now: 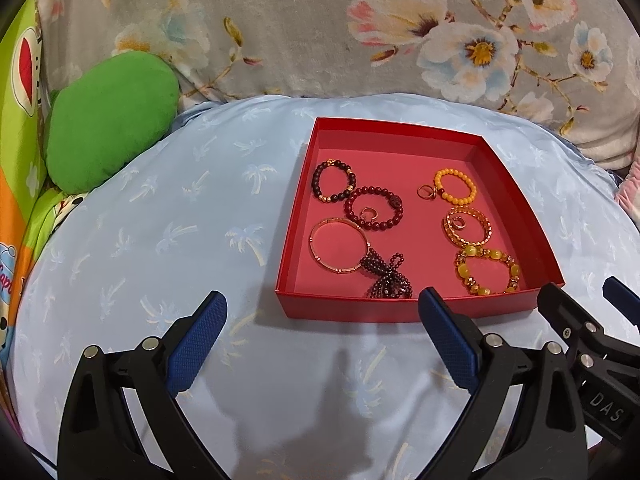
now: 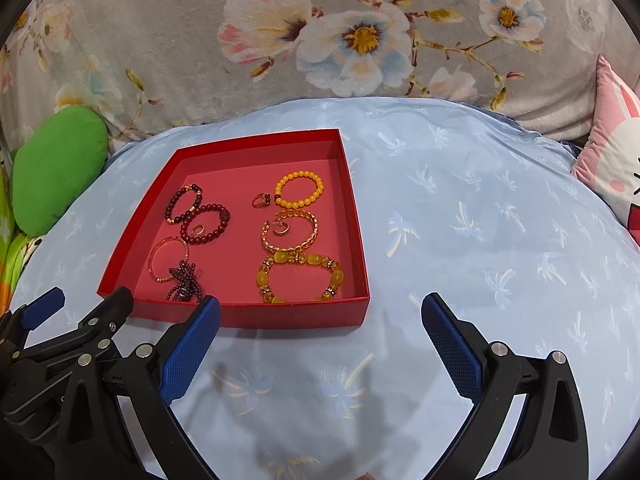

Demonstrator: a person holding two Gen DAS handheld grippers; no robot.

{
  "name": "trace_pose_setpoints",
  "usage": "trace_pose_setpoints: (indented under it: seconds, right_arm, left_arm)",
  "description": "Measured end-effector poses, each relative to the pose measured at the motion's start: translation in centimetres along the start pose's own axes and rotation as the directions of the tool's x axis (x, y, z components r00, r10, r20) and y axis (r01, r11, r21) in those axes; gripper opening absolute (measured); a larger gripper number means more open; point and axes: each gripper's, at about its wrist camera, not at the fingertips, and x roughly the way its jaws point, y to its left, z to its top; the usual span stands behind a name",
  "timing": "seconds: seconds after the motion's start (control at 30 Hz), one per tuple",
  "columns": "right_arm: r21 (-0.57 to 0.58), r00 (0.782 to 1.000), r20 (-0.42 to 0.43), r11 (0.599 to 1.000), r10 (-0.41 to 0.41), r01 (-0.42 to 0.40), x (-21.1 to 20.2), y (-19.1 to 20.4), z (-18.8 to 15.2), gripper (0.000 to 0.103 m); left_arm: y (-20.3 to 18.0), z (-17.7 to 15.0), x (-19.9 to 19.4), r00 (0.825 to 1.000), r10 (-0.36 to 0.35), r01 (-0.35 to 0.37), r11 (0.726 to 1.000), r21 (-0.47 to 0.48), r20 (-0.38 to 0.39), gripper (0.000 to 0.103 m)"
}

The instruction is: Organize jewelry

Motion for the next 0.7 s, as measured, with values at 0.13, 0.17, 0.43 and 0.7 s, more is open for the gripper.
trace_pose_setpoints:
  seconds: [0.13, 0.17, 0.43, 0.7]
  right_arm:
    - [-0.002, 1.000, -0.001, 1.000, -0.002, 0.002, 0.01, 0.07, 0.01, 0.097]
    - [-0.001, 1.000, -0.002, 1.000, 0.000, 0.000, 0.02, -0.03, 0.02, 0.097]
    - [-0.003, 1.000, -0.011, 1.000, -0.002, 0.001, 0.07, -0.22, -0.31, 0.097]
    - [-0.001, 1.000, -0.011, 1.000, 0.000, 0.000, 0.10, -0.19, -0.28, 0.097]
  left_arm:
    - [0.00, -0.19, 0.18, 1.000, -0.008, 0.008, 1.000, -0.009, -0.007, 0.092]
    - [0.02, -0.13, 0.23, 1.000, -0.009, 0.009, 1.000, -0.010, -0.009, 0.092]
    - [-0.06, -0.12, 0.22, 1.000, 0.009, -0.009, 1.000, 0.004, -0.004, 0.092]
    - [-0.12, -0.09, 0.23, 1.000, 0.019, -0.019, 1.000, 0.011, -0.005, 0.092]
